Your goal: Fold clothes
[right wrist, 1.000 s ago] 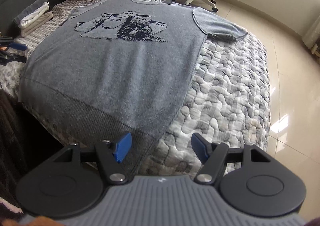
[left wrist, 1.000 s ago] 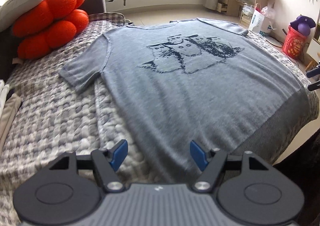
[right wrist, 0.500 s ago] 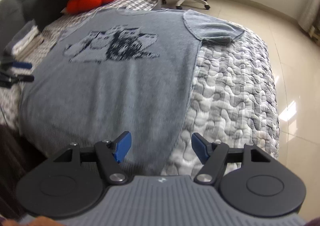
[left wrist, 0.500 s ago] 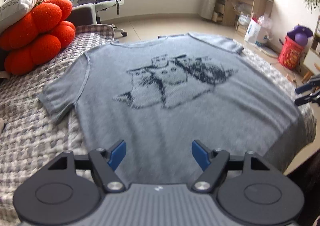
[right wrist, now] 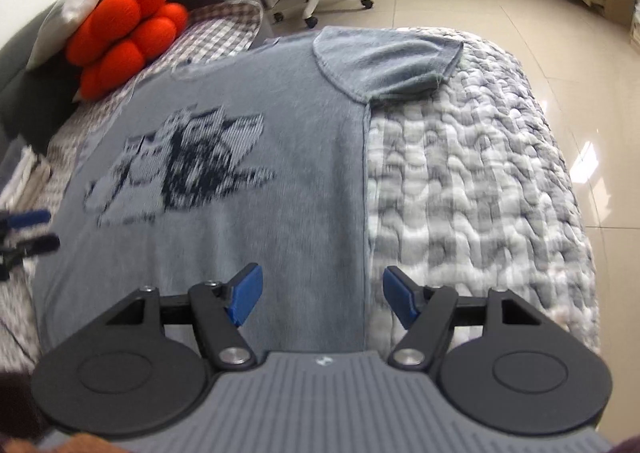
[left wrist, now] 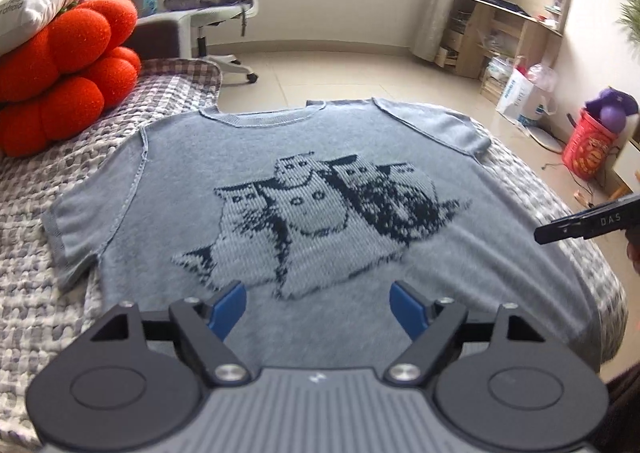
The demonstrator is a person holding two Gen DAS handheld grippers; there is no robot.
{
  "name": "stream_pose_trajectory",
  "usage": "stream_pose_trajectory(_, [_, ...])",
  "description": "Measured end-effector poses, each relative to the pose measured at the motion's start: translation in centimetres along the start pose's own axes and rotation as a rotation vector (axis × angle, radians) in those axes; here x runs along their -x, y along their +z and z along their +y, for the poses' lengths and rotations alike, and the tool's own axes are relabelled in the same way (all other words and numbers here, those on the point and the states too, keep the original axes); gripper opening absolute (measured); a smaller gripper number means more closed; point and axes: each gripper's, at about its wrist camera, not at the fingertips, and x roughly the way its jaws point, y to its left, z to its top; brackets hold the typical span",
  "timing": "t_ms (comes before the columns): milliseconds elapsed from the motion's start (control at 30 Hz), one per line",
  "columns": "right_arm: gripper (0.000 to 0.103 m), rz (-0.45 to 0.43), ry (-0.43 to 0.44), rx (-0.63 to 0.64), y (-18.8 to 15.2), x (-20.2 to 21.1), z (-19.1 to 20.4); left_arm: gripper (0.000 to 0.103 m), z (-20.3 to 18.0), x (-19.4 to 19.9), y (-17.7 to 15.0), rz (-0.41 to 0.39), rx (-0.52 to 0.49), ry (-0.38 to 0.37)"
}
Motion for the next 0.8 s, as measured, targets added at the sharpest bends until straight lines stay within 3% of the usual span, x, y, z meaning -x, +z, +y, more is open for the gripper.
stream_pose_trajectory(100, [0.07,-0.042,0.011,-0.077,1.5,-0.8,-0.7,0.081,0.0,-1.3,1.2,0.003,0.09,-0.034])
stream_pose_trajectory(300, [0.07,-0.166,0.029,-0.283,4.1,-2.8,-3.0,0.083,-0.1,-4.5,1.5,-0.063,0.213,-0.08])
stream_pose_trajectory(433, [0.068,-0.222,0.009,-0.387,5.0,-4.4,-4.6,0.083,-0.4,-5.8,2.1,-0.1,0.192,-0.02])
stream_pose_trajectory(633, [0.058,-0.328,-0.009,-0.492,6.2,-5.0,-6.0,0.083,1.4,-7.3,2.8,-0.115,0.326,0.017])
stream_pose_trajectory(800, [0.045,-0.397,-0.037,-0.567,6.7,-6.1,-6.8,0.083,2.2,-8.5,3.1,-0.108,0.372,0.053])
